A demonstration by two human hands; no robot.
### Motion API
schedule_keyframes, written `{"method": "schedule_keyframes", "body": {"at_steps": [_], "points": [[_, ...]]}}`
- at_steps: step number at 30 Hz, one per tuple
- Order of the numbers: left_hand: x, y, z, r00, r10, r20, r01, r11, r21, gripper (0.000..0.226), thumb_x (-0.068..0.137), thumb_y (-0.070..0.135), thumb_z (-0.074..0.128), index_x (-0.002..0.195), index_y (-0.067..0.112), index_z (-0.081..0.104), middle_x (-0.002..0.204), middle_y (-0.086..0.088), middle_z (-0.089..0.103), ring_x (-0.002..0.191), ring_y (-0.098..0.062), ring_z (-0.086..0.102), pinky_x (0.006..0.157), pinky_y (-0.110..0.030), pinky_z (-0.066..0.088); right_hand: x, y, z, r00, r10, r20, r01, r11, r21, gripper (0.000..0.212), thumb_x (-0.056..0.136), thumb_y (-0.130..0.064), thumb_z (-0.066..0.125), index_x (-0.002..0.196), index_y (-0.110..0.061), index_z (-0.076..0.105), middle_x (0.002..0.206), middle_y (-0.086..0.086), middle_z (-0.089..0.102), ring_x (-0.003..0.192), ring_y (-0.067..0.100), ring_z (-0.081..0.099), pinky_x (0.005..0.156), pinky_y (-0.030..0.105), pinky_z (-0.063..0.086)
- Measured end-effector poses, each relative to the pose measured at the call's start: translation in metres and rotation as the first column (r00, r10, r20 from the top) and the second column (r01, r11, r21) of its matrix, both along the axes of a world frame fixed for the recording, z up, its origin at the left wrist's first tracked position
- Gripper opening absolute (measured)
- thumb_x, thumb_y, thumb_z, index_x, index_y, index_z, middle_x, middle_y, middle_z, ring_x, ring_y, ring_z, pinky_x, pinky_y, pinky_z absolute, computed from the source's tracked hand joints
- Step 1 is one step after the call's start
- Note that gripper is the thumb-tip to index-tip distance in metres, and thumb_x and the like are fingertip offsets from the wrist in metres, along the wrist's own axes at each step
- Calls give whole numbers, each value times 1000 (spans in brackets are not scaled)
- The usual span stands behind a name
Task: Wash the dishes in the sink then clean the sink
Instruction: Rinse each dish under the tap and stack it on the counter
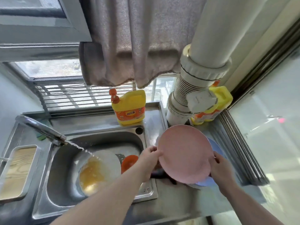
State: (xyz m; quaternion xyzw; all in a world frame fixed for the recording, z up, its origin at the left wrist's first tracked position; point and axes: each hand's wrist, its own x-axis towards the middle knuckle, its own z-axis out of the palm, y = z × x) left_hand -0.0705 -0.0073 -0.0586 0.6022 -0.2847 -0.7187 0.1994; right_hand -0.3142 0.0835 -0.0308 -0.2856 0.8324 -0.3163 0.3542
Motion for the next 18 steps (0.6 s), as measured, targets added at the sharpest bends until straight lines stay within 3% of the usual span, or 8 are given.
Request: {"method": "schedule_keyframes", "body": {"at_steps": [3, 8, 10, 13, 16, 18], "points": [[-50, -7, -10, 951, -191, 243, 233, 960, -158, 25, 98, 14, 64, 120, 18, 76, 99, -2, 78, 90, -21, 75, 75, -36, 66, -39, 7, -4, 982, 0, -190, 19, 995, 99, 25, 99, -21, 47, 80, -13, 60, 71, 9, 61, 68, 29, 54, 60, 37, 35], [-84, -6, -13, 727, -255, 637, 541, 785, -302, 36, 100, 27, 62, 136, 28, 64, 123, -1, 72, 107, -22, 67, 87, -35, 57, -67, 15, -13, 953, 110, -282, -57, 980, 190, 21, 104, -22, 43, 91, -24, 60, 82, 4, 65, 78, 25, 60, 69, 40, 47], [-86, -6, -17, 697, -253, 671, 584, 743, -326, 33, 101, 27, 55, 132, 29, 65, 117, -3, 73, 104, -24, 67, 90, -37, 57, -72, 18, -19, 929, 199, -313, -116, 957, 266, 17, 104, -23, 39, 105, -27, 56, 86, 7, 65, 78, 27, 60, 70, 41, 48], [-86, -4, -29, 625, -295, 723, 681, 659, -320, 33, 98, 20, 53, 129, 25, 61, 107, -7, 71, 94, -29, 67, 80, -36, 57, -73, 17, -30, 880, 323, -347, -171, 899, 403, 30, 104, -17, 34, 131, -21, 45, 89, 14, 65, 78, 34, 59, 69, 42, 46], [-87, 2, -41, 542, -326, 775, 775, 551, -310, 44, 102, 20, 52, 145, 15, 46, 119, -15, 68, 104, -35, 66, 80, -35, 49, -71, 19, -39, 881, 364, -302, -195, 862, 469, 42, 103, -18, 32, 144, -27, 27, 90, 13, 63, 79, 34, 59, 72, 43, 48], [-88, 6, -43, 537, -352, 767, 782, 549, -295, 49, 105, 20, 47, 153, 14, 36, 120, -17, 68, 102, -35, 67, 77, -35, 48, -72, 20, -37, 881, 362, -306, -186, 858, 478, 46, 104, -24, 31, 149, -28, 21, 91, 12, 64, 78, 33, 57, 72, 43, 47]]}}
